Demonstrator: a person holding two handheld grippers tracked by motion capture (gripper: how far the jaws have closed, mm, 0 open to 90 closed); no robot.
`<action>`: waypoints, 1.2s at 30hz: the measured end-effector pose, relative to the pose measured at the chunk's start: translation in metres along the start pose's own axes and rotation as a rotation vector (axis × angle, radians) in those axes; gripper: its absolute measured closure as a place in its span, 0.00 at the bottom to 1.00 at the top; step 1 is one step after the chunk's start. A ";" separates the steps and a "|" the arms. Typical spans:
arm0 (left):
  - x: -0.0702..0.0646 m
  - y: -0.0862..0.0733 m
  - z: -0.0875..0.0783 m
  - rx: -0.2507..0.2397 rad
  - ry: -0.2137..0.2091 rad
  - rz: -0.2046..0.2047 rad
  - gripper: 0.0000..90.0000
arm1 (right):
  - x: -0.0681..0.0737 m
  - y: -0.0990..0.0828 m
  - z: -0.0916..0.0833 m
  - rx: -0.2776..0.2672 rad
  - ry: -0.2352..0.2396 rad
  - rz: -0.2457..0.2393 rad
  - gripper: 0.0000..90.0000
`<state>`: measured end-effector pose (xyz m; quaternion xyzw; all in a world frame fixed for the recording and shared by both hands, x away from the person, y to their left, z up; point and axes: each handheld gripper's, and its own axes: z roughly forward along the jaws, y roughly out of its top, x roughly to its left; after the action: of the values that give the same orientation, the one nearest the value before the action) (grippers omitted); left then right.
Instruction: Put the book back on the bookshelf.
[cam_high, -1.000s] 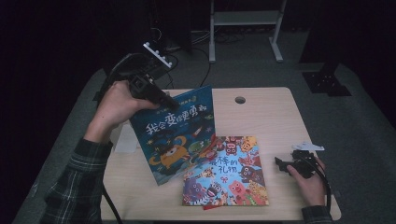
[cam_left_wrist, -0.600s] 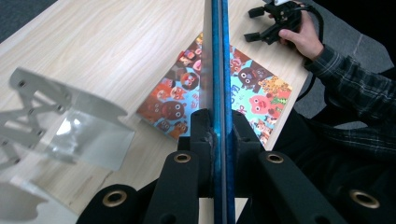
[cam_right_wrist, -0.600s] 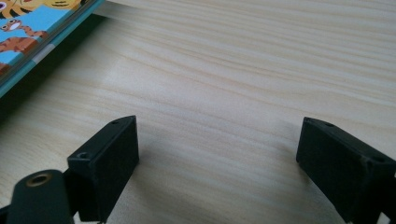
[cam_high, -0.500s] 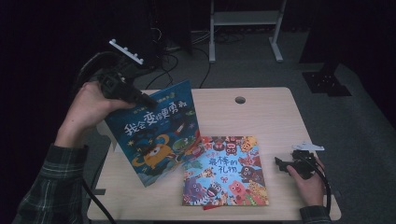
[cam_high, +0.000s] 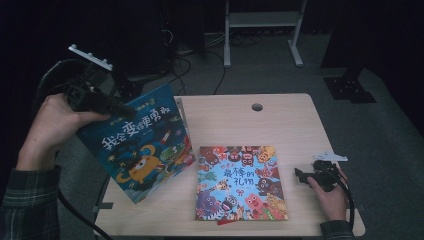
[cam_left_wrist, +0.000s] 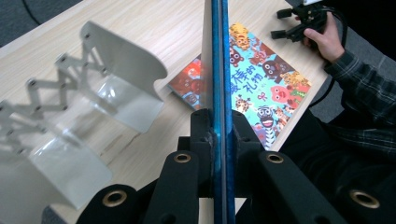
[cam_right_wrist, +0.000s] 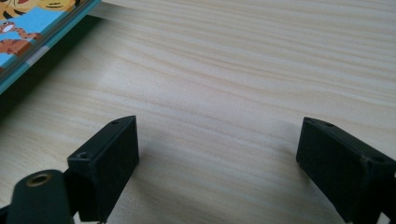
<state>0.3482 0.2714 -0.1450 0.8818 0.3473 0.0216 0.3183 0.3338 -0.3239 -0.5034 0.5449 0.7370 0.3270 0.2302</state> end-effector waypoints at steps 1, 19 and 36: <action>0.002 -0.003 -0.003 -0.002 0.004 -0.004 0.92 | 0.000 0.000 0.000 0.000 0.000 0.001 0.13; 0.031 -0.057 -0.038 -0.008 0.094 -0.130 0.92 | 0.000 0.000 0.000 0.000 -0.006 0.005 0.13; 0.061 -0.085 -0.046 0.007 0.205 -0.258 0.92 | 0.000 0.000 0.000 0.000 -0.008 0.007 0.13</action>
<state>0.3318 0.3819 -0.1683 0.8242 0.4884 0.0692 0.2782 0.3339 -0.3244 -0.5034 0.5489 0.7341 0.3256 0.2320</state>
